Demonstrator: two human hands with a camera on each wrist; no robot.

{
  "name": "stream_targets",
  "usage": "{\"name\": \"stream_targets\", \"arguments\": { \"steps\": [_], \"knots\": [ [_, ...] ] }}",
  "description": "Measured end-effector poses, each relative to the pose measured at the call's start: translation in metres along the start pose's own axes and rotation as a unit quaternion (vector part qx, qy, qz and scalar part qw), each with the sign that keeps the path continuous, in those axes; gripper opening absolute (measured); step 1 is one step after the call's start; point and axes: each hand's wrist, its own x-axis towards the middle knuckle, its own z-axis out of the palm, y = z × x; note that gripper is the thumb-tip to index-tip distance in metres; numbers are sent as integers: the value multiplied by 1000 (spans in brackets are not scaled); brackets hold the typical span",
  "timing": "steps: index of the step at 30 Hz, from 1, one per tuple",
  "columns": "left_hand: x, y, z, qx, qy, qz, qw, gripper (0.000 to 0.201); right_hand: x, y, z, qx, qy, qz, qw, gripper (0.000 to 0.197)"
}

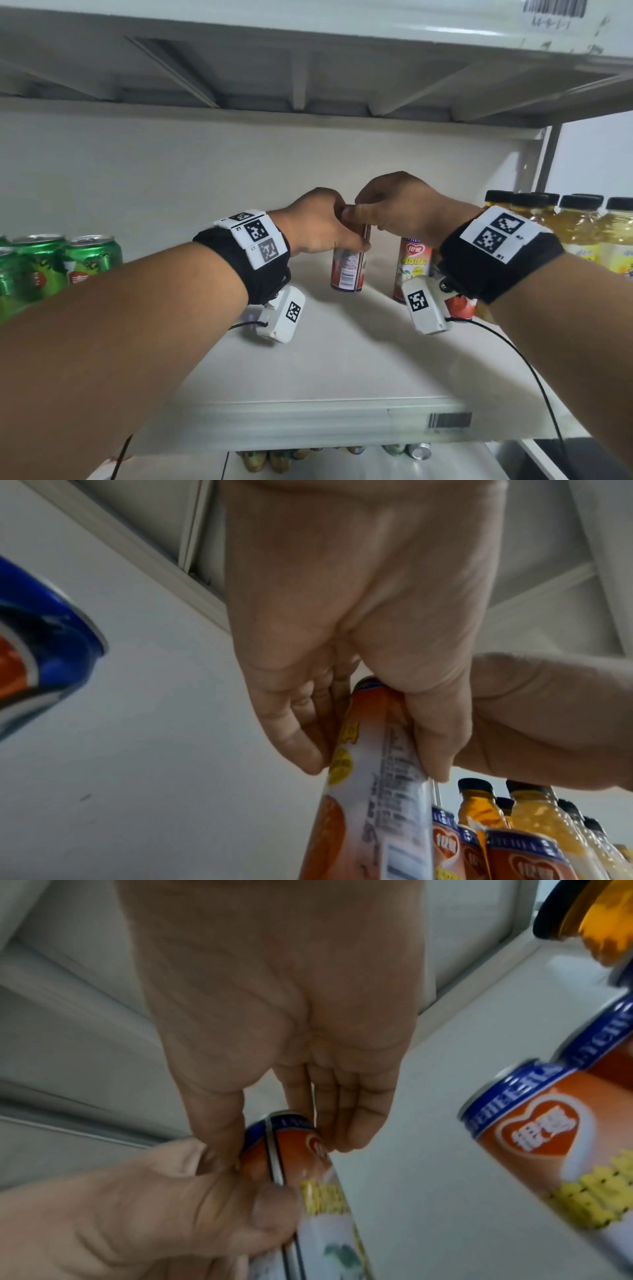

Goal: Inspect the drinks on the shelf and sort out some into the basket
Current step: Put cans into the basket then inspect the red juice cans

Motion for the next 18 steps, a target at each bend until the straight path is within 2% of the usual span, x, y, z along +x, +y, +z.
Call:
{"name": "stream_targets", "arguments": {
  "steps": [5,9,13,18],
  "knots": [
    [11,0,19,45,-50,-41,997,29,-1,28,-7,-107,33,-10,994,25],
    [14,1,29,63,-59,-53,995,34,-5,49,-5,-246,0,-13,969,34],
    [15,6,31,98,-50,-56,992,40,-9,59,-5,-267,-53,20,962,36],
    [15,13,29,148,-33,-43,987,42,-8,60,-3,-269,-55,-20,961,30]
  ]
}}
